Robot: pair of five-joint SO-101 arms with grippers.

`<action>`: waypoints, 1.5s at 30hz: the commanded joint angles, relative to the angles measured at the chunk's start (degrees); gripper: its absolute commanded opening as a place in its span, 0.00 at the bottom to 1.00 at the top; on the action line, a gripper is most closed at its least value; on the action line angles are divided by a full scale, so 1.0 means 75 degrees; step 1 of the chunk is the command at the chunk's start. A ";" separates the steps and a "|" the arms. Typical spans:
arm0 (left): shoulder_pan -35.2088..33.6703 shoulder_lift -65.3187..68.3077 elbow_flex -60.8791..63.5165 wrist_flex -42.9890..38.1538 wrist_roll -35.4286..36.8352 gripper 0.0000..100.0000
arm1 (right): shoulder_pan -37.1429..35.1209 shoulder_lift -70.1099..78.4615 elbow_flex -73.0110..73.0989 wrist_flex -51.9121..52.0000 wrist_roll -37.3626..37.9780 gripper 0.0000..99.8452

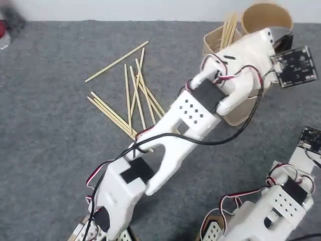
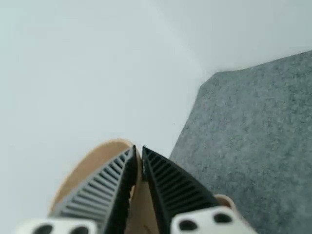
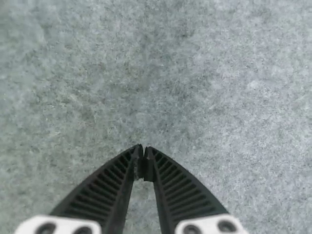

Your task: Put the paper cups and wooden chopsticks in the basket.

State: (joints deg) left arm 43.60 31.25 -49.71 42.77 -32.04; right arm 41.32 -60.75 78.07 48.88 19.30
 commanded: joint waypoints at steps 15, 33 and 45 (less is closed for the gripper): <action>0.0094 0.0258 -0.2280 0.3106 0.1254 0.02 | -0.0064 -0.0111 -0.0070 -0.0123 0.0152 0.01; -0.1489 -0.0328 -0.3089 0.5368 0.3012 0.17 | -0.0064 -0.0111 -0.0059 -0.0158 0.0141 0.01; -0.5556 -0.0094 -0.1952 0.7056 0.3692 0.17 | -0.0393 -0.0111 0.0047 -0.0135 0.0141 0.01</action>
State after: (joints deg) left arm 11.08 31.60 -69.49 98.86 -5.32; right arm 38.86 -60.75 78.33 48.88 20.00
